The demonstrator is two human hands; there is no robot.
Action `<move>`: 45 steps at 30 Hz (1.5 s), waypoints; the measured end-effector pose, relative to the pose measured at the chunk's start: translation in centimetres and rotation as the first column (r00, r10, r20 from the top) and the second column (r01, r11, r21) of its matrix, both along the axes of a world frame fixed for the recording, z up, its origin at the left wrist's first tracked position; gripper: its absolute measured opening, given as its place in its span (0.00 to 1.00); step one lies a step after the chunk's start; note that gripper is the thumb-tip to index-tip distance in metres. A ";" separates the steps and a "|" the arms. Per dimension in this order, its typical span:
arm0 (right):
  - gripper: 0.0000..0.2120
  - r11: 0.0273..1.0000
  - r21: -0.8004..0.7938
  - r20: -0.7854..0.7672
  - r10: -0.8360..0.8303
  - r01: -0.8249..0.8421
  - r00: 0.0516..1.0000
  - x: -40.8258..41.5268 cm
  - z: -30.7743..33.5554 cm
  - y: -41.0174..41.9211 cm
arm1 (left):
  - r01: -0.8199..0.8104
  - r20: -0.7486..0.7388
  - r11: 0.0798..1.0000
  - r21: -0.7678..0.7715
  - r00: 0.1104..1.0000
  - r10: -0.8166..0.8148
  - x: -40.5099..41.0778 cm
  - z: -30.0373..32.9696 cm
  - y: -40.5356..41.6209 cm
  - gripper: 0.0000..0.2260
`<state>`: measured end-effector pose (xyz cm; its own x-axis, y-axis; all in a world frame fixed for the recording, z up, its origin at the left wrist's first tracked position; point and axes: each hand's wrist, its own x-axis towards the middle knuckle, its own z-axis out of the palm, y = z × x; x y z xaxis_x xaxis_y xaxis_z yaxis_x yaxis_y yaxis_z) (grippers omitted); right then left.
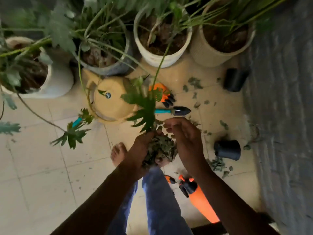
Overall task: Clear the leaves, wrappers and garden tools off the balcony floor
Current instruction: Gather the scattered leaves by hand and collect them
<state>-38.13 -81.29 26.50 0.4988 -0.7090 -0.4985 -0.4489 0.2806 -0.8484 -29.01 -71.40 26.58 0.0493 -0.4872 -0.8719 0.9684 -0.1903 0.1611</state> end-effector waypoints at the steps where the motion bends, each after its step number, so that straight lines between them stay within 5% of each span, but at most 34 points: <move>1: 0.08 0.999 0.018 -0.026 0.043 -0.043 0.999 0.2 -1.4 0.9 | -0.022 -0.009 1.000 0.006 1.000 0.022 0.2 -0.7 1.2 0.09; 6: 0.11 0.961 0.102 -0.193 0.273 -0.257 0.943 2.0 -8.1 5.3 | 0.061 0.028 0.990 0.126 0.998 -0.065 1.1 -5.0 7.6 0.10; 12: 0.13 0.763 0.002 -0.447 0.579 -0.647 0.682 4.2 -16.8 9.5 | 0.069 0.084 0.980 0.186 0.993 -0.086 2.4 -9.5 13.9 0.08; 21: 0.24 0.556 -0.138 -0.712 0.520 -0.820 0.472 10.4 -34.9 12.1 | -0.110 0.016 0.990 0.092 0.994 0.109 3.3 -20.0 20.0 0.21; 26: 0.24 0.321 -0.221 -0.811 0.464 -0.921 0.357 12.0 -39.5 12.8 | -0.141 0.008 0.984 0.106 0.990 0.141 2.8 -24.4 22.8 0.11; 29: 0.19 0.296 -0.275 -0.783 0.484 -0.915 0.392 12.2 -40.4 12.8 | -0.148 0.006 0.975 0.166 0.989 0.149 2.6 -25.8 23.9 0.13; 32: 0.12 0.391 -0.260 -0.733 0.516 -0.883 0.444 12.0 -39.8 12.9 | -0.173 0.011 0.971 0.163 0.985 0.174 2.4 -25.6 24.3 0.13; 35: 0.08 0.677 -0.155 -0.645 0.483 -0.720 0.593 11.6 -36.6 13.8 | -0.190 -0.001 0.967 0.168 0.981 0.193 2.5 -24.3 24.1 0.16; 38: 0.06 0.881 0.080 -0.381 0.460 -0.467 0.802 11.4 -29.9 15.5 | -0.161 0.034 0.958 0.239 0.987 0.157 2.5 -22.9 23.9 0.28; 41: 0.05 0.902 0.225 -0.138 0.403 -0.367 0.905 10.7 -21.7 16.9 | -0.159 0.047 0.965 0.209 0.987 0.153 2.9 -21.2 23.5 0.14; 45: 0.05 0.905 0.054 -0.108 0.426 -0.423 0.898 8.6 -13.9 18.5 | -0.158 0.041 0.979 0.127 0.987 0.154 3.1 -19.2 23.0 0.14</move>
<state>-29.49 -62.83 12.57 0.6877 -0.4271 -0.5871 -0.6243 0.0649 -0.7785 -25.86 -48.39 7.34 0.1433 -0.3546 -0.9240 0.9829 -0.0582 0.1748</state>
